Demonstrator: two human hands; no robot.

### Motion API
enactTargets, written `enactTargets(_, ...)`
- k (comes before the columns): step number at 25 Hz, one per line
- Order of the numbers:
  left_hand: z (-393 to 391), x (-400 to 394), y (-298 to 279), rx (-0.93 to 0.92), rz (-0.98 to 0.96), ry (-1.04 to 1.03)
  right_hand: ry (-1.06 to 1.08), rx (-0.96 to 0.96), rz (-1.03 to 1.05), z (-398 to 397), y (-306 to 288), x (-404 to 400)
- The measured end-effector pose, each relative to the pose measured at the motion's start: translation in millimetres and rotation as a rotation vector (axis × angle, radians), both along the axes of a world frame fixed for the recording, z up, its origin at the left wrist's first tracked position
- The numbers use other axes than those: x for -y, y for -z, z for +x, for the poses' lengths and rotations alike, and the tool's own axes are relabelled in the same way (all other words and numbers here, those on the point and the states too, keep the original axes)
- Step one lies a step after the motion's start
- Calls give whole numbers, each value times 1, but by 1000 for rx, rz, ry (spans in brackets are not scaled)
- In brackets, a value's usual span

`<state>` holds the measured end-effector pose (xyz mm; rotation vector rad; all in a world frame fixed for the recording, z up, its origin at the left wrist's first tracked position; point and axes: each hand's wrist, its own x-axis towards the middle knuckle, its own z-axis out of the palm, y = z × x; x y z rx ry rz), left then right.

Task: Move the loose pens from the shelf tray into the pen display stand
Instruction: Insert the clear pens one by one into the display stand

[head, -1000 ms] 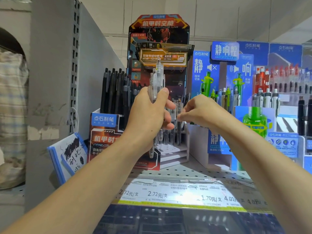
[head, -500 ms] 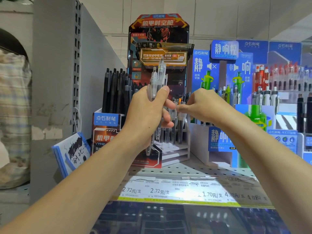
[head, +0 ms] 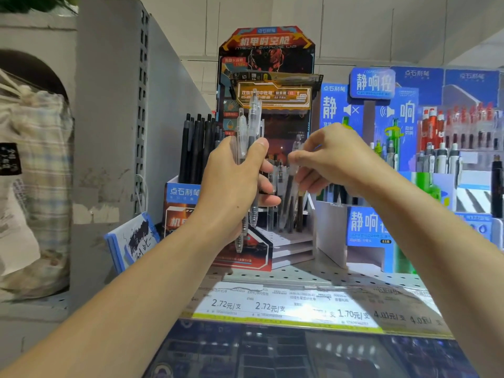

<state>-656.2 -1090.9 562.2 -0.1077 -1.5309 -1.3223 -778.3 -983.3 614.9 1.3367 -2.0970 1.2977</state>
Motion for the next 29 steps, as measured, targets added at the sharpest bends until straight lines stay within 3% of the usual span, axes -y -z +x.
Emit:
enactTargets(12, 12, -3, 2, 46, -32, -63, -6, -25, 30, 3, 9, 20)
enactTargets(19, 8, -3, -1, 68, -147, -277, -19, 22, 134, 5, 12, 23)
enactTargets(26, -3, -5, 4, 50, -99, -276, 47, -47, 187, 11, 21, 27)
enactTargets(29, -6, -4, 7, 63, -38, -215, 19, -77, 3, 10, 22, 14)
